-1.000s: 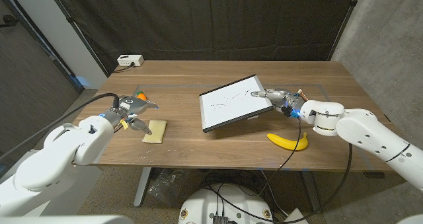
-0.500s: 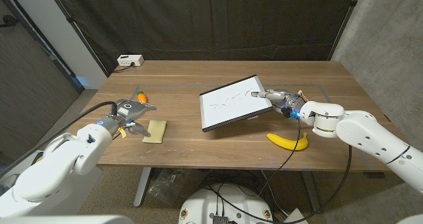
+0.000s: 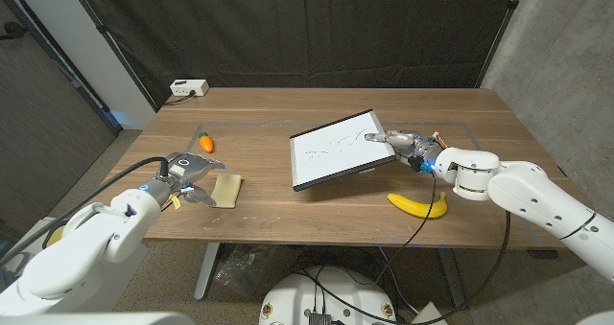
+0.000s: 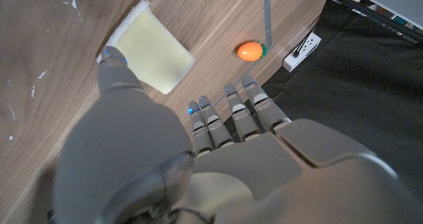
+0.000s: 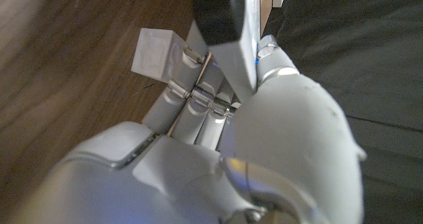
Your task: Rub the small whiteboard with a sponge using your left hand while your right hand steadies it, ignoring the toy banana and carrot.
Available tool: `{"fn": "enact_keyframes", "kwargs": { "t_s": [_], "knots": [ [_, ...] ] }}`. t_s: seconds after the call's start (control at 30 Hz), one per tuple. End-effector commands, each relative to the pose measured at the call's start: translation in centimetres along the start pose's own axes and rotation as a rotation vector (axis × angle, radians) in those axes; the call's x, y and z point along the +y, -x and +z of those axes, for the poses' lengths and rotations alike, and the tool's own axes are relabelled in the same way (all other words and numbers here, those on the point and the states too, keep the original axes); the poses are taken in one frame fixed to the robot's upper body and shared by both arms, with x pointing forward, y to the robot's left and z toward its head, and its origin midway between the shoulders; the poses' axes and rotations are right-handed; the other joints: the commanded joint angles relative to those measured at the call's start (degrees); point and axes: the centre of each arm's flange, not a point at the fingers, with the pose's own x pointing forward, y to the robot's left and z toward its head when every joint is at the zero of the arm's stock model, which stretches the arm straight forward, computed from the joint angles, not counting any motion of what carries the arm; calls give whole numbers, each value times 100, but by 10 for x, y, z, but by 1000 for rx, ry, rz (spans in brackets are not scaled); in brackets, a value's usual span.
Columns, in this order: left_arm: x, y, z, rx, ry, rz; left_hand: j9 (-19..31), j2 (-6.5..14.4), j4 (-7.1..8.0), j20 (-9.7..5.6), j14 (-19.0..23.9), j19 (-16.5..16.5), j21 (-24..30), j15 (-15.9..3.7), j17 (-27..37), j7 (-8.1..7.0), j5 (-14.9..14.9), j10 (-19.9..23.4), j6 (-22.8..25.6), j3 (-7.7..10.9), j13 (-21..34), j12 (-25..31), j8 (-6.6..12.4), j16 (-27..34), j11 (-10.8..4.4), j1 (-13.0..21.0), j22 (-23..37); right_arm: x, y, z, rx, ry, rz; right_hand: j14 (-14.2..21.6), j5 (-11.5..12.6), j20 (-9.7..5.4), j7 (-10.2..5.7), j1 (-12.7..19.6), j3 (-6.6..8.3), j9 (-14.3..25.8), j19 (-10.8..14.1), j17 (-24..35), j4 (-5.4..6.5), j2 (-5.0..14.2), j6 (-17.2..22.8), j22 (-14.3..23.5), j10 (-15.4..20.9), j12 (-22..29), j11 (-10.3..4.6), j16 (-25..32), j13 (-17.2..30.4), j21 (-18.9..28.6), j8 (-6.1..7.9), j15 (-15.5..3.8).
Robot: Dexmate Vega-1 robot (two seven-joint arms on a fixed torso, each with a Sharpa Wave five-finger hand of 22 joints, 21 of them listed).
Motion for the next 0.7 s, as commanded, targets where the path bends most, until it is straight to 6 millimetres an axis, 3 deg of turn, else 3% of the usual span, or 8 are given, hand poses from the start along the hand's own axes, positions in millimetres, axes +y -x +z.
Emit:
{"fn": "enact_keyframes", "kwargs": {
  "t_s": [0.03,0.6,0.7],
  "knots": [
    [-13,-9,2,-24,-16,7,22,29,-13,-3,45,-11,-37,-769,10,-57,56,74,40,-31,10,37,44,4,13,62,23,3,0,-1,8,-4,-2,325,35,-33,29,651,7,21,43,65,-28,579,52,21,51,2,-1,63,28,43,-24,-270],
    [-37,-26,0,-11,39,13,23,58,42,8,-90,-47,-72,-710,17,-100,59,-119,-209,-92,5,-52,-63,-56,17,60,24,11,-1,-1,12,-2,2,306,41,-33,24,658,12,34,5,36,-14,590,45,24,48,-14,-10,95,30,87,-29,-270],
    [-40,-28,1,-11,50,12,23,59,54,27,-112,-63,-81,-700,19,-183,60,-171,-230,-108,5,-66,-69,-61,17,53,25,12,-1,0,13,1,0,305,42,-32,18,660,12,33,0,34,-16,588,42,24,47,-15,-24,98,31,91,-32,-270]
  ]
}}
